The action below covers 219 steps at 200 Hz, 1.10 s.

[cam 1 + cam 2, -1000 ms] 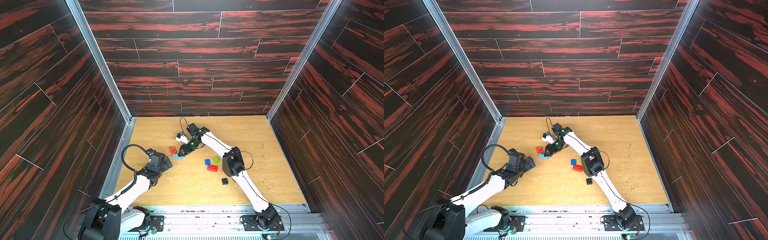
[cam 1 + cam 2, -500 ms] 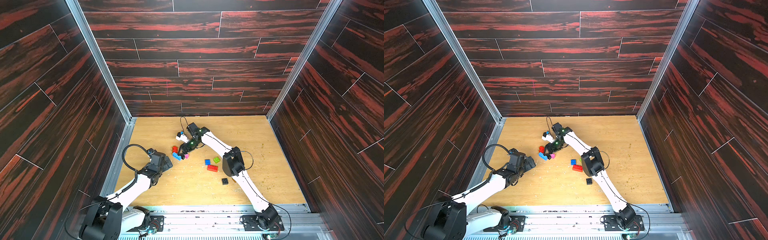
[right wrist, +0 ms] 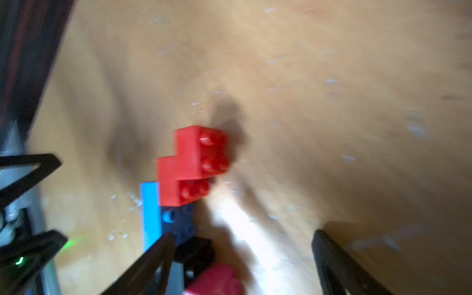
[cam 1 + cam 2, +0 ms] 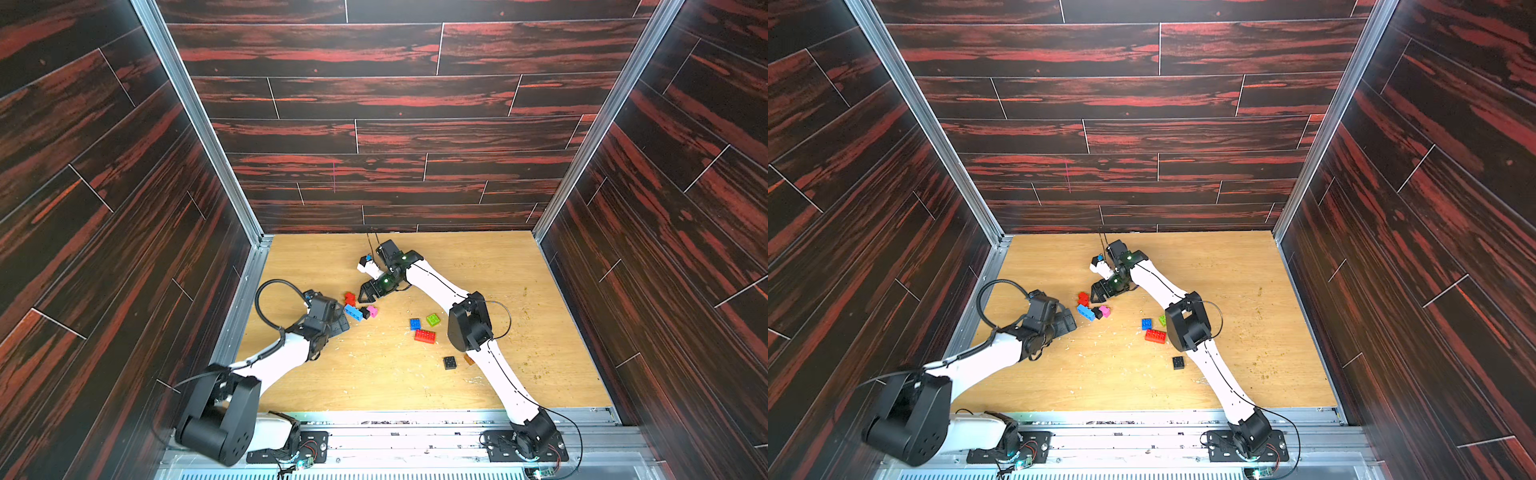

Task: Assemble the letter v with lego
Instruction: Adjust the lego brick at the center of the board, then move the lego brick at the center of the board.

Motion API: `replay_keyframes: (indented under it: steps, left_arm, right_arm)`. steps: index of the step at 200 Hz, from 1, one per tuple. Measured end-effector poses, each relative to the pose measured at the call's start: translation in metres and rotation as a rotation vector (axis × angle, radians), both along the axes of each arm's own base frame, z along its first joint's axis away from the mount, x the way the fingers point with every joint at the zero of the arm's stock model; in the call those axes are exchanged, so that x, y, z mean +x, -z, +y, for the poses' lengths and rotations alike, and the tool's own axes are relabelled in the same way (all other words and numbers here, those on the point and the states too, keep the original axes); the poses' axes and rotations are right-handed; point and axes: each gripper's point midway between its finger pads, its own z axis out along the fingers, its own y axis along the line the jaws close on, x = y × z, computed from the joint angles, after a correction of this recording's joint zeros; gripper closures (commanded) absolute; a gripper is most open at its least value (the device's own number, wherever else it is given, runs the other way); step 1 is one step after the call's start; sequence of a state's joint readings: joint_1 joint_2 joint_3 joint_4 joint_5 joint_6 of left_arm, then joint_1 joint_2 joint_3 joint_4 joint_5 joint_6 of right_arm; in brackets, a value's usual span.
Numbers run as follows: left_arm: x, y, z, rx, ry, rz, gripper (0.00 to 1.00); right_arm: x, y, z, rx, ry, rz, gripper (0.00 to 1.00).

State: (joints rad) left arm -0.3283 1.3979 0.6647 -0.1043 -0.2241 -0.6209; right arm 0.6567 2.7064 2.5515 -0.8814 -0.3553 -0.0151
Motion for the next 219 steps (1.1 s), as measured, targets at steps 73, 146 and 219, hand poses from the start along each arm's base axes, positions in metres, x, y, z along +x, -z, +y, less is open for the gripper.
replay_keyframes:
  steps: [73, 146, 219]
  left_arm:
    - [0.0, 0.018, -0.04, 0.046, 0.164, 0.084, 0.0]
    - [0.01, 0.034, -0.057, 0.077, 0.221, 0.143, 0.0]
    - [0.035, 0.043, -0.067, 0.088, 0.208, 0.156, 0.0]
  right_arm:
    - [0.022, -0.035, -0.038, -0.115, 0.167, -0.124, 0.1]
    - [0.026, -0.062, -0.066, -0.172, 0.292, -0.2, 0.1]
    - [0.009, -0.065, -0.084, -0.185, 0.326, -0.185, 0.1]
